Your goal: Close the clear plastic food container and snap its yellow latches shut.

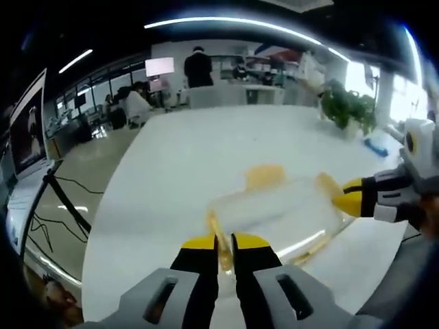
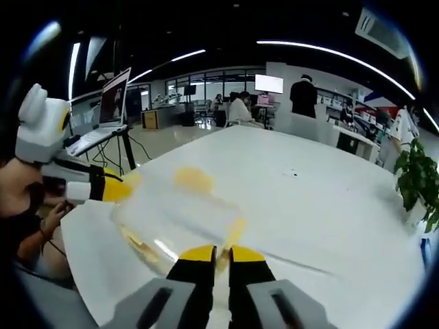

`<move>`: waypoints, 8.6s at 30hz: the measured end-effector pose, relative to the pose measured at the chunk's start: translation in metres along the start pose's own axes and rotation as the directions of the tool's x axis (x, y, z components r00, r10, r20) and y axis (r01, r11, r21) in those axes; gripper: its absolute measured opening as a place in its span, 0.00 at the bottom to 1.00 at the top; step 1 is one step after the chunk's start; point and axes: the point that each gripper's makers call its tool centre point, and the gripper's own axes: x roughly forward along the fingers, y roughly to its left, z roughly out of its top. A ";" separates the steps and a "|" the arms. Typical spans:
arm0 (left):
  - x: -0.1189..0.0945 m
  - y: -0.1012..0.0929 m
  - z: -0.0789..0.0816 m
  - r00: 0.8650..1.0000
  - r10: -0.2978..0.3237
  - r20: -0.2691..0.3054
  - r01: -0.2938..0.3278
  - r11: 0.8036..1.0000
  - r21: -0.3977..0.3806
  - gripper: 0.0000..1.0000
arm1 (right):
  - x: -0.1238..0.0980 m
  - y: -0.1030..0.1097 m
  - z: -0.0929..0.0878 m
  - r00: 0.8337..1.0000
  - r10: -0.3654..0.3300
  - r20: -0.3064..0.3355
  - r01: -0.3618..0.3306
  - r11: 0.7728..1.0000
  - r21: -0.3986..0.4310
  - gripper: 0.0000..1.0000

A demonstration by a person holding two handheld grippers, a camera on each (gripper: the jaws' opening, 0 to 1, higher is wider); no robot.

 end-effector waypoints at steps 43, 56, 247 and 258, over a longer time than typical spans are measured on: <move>0.044 -0.147 0.025 0.970 -0.245 -0.001 0.245 0.969 0.029 0.07 | -0.061 -0.139 -0.039 0.968 -0.246 -0.041 0.250 0.959 0.132 0.00; 0.050 -0.169 0.024 0.962 -0.273 -0.012 0.273 0.962 0.029 0.07 | -0.068 -0.158 -0.050 0.960 -0.274 -0.059 0.280 0.949 0.143 0.00; 0.077 -0.178 -0.005 0.900 -0.423 -0.105 0.401 0.898 -0.180 0.39 | -0.044 -0.159 -0.065 0.995 -0.033 -0.090 0.074 0.857 0.510 0.32; 0.078 -0.180 -0.004 0.892 -0.433 -0.132 0.409 0.896 -0.173 0.35 | -0.043 -0.156 -0.067 0.991 0.032 -0.127 0.038 0.858 0.512 0.30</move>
